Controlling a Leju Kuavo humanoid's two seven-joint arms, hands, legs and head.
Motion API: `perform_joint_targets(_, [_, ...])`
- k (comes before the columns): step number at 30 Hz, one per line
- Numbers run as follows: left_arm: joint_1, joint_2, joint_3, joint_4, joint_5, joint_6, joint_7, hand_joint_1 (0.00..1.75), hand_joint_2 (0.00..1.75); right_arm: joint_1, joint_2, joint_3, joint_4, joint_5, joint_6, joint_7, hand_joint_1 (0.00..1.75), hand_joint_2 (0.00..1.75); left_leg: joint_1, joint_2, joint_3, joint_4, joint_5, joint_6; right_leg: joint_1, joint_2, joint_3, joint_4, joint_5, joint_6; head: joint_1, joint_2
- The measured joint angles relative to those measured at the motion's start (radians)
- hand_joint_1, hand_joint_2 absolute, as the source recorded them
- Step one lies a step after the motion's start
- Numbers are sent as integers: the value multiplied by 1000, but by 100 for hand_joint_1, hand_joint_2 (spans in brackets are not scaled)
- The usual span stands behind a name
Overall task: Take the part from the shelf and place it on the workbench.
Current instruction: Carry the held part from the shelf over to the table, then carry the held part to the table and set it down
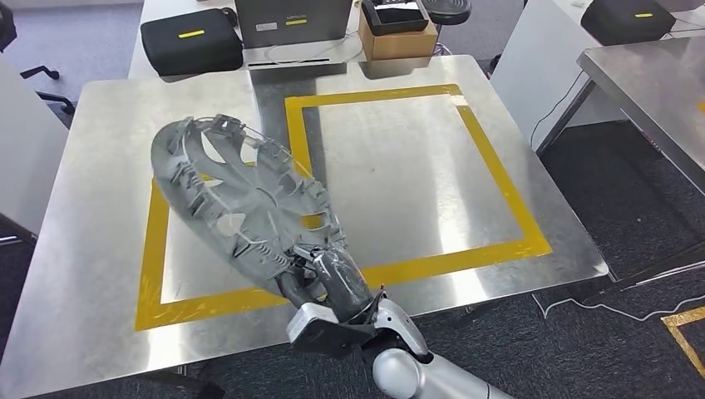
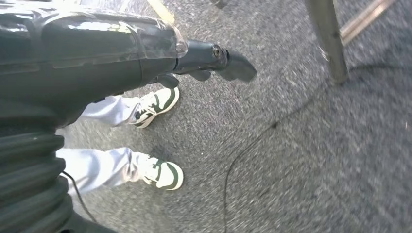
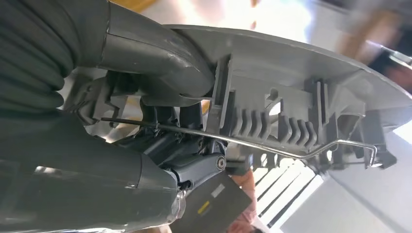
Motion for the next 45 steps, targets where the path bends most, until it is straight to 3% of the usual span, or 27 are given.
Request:
perform_joint_targets(3, [12, 3, 2, 1, 28, 25, -22, 0, 175, 22, -44, -92, -62, -220, -91, -82, 175, 175, 26, 20, 49, -81, 55, -60, -34, -8, -22, 75, -45, 50, -18, 0])
perform_joint_targets(4, [17, 0, 3, 2, 32, 29, -27, 0, 175, 28, -64, -130, -91, -249, -111, -83, 175, 175, 33, 24, 59, -102, 56, -68, -40, -9, -39, 117, -68, 69, -30, 0])
perform_joint_targets(5, [23, -1, 4, 2, 35, 33, -31, 0, 175, 35, -85, -170, -123, -266, -124, -82, 175, 175, 37, 26, 60, -102, 45, -57, -41, -10, -58, 156, -88, 84, -37, 0])
perform_joint_targets(7, [35, -2, 6, 3, 37, 36, -38, 0, 175, 54, -122, -239, -184, -276, -131, -75, 175, 175, 44, 29, 51, -83, 29, -10, -40, -10, -84, 206, -115, 107, -33, 0])
perform_joint_targets(8, [37, -2, 6, 4, 36, 35, -41, 0, 175, 61, -134, -264, -209, -274, -129, -72, 175, 175, 50, 32, 46, -75, 27, 6, -39, -9, -88, 211, -120, 114, -24, 0])
perform_joint_targets(10, [31, -4, 7, 5, 28, 31, -44, 0, 175, 68, -148, -293, -245, -268, -122, -68, 175, 175, 59, 38, 35, -69, 28, 18, -47, -9, -95, 236, -145, 125, -2, 0])
perform_joint_targets(13, [20, -2, 6, 5, 14, 26, -45, 0, 175, 78, -153, -316, -284, -272, -108, -74, 175, 175, 53, 45, 41, -80, 32, 23, -61, -12, -149, 388, -229, 140, 36, 0])
perform_joint_targets(15, [15, -1, 6, 5, 12, 24, -46, 0, 175, 85, -154, -321, -297, -276, -101, -77, 175, 175, 41, 44, 47, -88, 36, 24, -56, -11, -182, 466, -250, 131, 40, 0])
perform_joint_targets(16, [13, 0, 6, 5, 12, 23, -47, 0, 175, 88, -154, -323, -303, -277, -100, -77, 175, 175, 33, 40, 49, -93, 38, 28, -49, -10, -181, 457, -236, 117, 42, 0])
perform_joint_targets(17, [11, 1, 6, 5, 12, 23, -47, 0, 175, 90, -154, -325, -309, -277, -99, -78, 175, 175, 24, 35, 52, -102, 43, 35, -37, -9, -163, 411, -207, 96, 42, 0])
perform_joint_targets(18, [11, 1, 6, 5, 11, 22, -47, 0, 175, 92, -155, -328, -315, -277, -99, -78, 175, 175, 17, 31, 56, -115, 50, 44, -20, -11, -135, 343, -172, 68, 42, 0])
perform_joint_targets(19, [12, -2, 6, 4, 9, 22, -48, 0, 175, 92, -156, -331, -322, -277, -97, -78, 175, 175, 10, 28, 62, -130, 60, 49, 4, -21, -104, 268, -139, 40, 41, 0])
perform_joint_targets(20, [13, -5, 6, 4, 7, 21, -47, 0, 175, 91, -158, -335, -328, -277, -94, -78, 175, 175, 5, 27, 68, -146, 72, 51, 28, -31, -76, 202, -111, 20, 42, 0])
perform_joint_targets(21, [15, -8, 6, 4, 5, 20, -47, 0, 175, 90, -159, -338, -333, -278, -90, -78, 175, 175, 0, 28, 73, -158, 81, 51, 46, -37, -57, 153, -88, 7, 45, 0])
perform_joint_targets(22, [16, -11, 6, 5, 3, 19, -47, 0, 175, 89, -161, -341, -337, -280, -86, -78, 175, 175, -6, 29, 75, -166, 89, 49, 56, -40, -46, 122, -74, 6, 46, 0])
perform_joint_targets(24, [17, -9, 6, 6, 2, 17, -47, 0, 175, 92, -160, -342, -341, -293, -80, -82, 175, 175, -18, 31, 72, -169, 89, 51, 47, -24, -35, 81, -51, 20, 47, 0])
perform_joint_targets(26, [17, -5, 6, 7, 1, 16, -47, 0, 175, 99, -157, -342, -343, -309, -78, -88, 175, 175, -20, 17, 56, -133, 54, 44, 34, -8, -27, 55, -36, 32, 40, 0])
perform_joint_targets(28, [17, 1, 6, 7, 1, 16, -47, 0, 175, 107, -153, -342, -344, -317, -77, -90, 175, 175, -16, 4, 22, -37, -6, 35, 29, 9, -27, 52, -27, 31, 26, 0])
perform_joint_targets(30, [18, 7, 6, 7, 1, 16, -44, 0, 175, 115, -153, -343, -343, -325, -78, -92, 175, 175, -15, 7, -4, 47, -34, 28, 26, 21, -29, 61, -29, 28, 16, 0])
perform_joint_targets(32, [18, 11, 6, 7, -1, 16, -41, 0, 175, 122, -153, -343, -344, -332, -82, -95, 175, 175, -14, 10, 17, 22, 3, 21, 22, 32, -30, 78, -38, 27, 9, 0])
perform_joint_targets(34, [17, 12, 6, 7, -4, 16, -44, 0, 175, 126, -153, -343, -347, -330, -87, -94, 175, 175, -12, 4, 71, -71, 47, 18, 19, 40, -35, 107, -57, 33, 3, 0])
perform_joint_targets(36, [15, 11, 6, 8, -7, 16, -52, 0, 175, 127, -154, -343, -353, -326, -91, -88, 175, 175, -13, -6, 101, -127, 46, 37, 18, 46, -50, 141, -75, 40, 1, 0])
perform_joint_targets(38, [12, 10, 6, 8, -12, 16, -60, 0, 175, 128, -154, -343, -359, -327, -93, -85, 175, 175, -13, -8, 104, -136, 38, 63, 18, 50, -63, 156, -81, 41, 2, 0])
perform_joint_targets(39, [12, 9, 6, 8, -14, 14, -63, 0, 175, 129, -154, -343, -361, -327, -93, -85, 175, 175, -11, -6, 103, -137, 39, 70, 19, 49, -66, 159, -85, 45, 2, 0])
perform_joint_targets(41, [6, 5, 6, 7, -20, 11, -67, 0, 175, 130, -155, -343, -363, -326, -93, -85, 175, 175, -1, 1, 104, -140, 40, 82, 14, 36, -83, 197, -112, 68, 5, 0])
perform_joint_targets(43, [3, 4, 6, 6, -27, 6, -64, 0, 175, 130, -154, -342, -364, -321, -95, -85, 175, 175, 6, 12, 105, -142, 39, 90, -9, 17, -133, 299, -163, 100, 14, 0])
perform_joint_targets(45, [3, 4, 6, 6, -35, 1, -54, 0, 175, 133, -153, -341, -363, -317, -98, -86, 175, 175, 12, 25, 106, -142, 37, 90, -35, 7, -187, 400, -192, 122, 18, 0])
